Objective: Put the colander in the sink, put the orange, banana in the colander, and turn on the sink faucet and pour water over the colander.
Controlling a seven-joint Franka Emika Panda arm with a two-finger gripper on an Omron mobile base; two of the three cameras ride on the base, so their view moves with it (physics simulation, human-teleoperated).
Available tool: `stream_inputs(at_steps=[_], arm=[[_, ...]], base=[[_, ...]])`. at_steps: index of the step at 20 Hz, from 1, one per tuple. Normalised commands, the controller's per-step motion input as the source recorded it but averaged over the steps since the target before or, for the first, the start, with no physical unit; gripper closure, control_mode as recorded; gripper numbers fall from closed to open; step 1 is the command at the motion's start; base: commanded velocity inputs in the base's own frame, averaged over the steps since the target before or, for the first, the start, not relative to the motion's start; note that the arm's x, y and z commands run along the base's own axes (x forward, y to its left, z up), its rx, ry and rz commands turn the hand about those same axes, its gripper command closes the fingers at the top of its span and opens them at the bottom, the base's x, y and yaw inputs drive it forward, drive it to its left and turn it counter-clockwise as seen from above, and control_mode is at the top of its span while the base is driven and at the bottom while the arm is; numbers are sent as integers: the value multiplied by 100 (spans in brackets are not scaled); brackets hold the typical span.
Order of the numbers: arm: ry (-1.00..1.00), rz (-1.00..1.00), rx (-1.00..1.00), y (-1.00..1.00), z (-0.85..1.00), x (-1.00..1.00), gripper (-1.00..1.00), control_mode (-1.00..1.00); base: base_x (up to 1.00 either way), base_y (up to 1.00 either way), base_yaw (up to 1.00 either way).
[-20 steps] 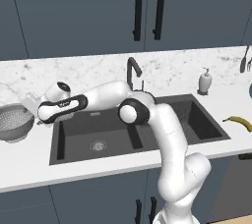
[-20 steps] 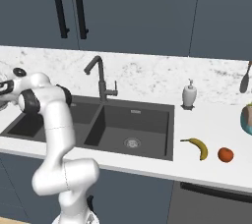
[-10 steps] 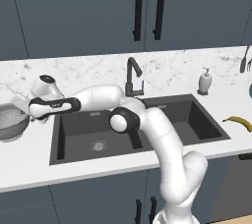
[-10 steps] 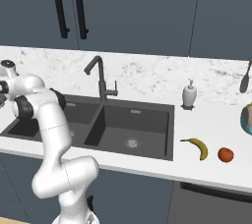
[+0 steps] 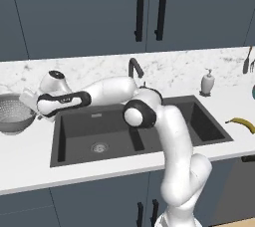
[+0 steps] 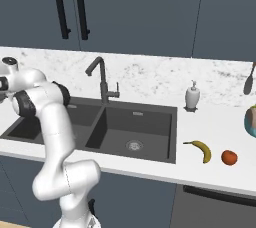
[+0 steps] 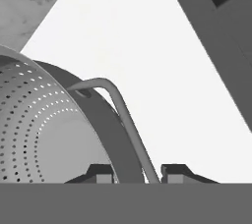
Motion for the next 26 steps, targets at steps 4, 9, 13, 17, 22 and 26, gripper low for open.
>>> stream_inputs(at_steps=[4,9,13,17,22,26], arm=[[-31,-16,26,-97,-9,-98,100,-100],[-36,-14,20,-87,-13,-100,100,-100],[-25,-16,26,-75,75,-81,100,-100],[-4,-10,15,-67,100,-56,100,-100],[15,-7,0,-57,95,-68,100,-100],[34,-9,0,-60,82,-62,100,-100]], base=[[0,0,0],[0,0,0],[0,0,0],[0,0,0],[0,0,0],[0,0,0]])
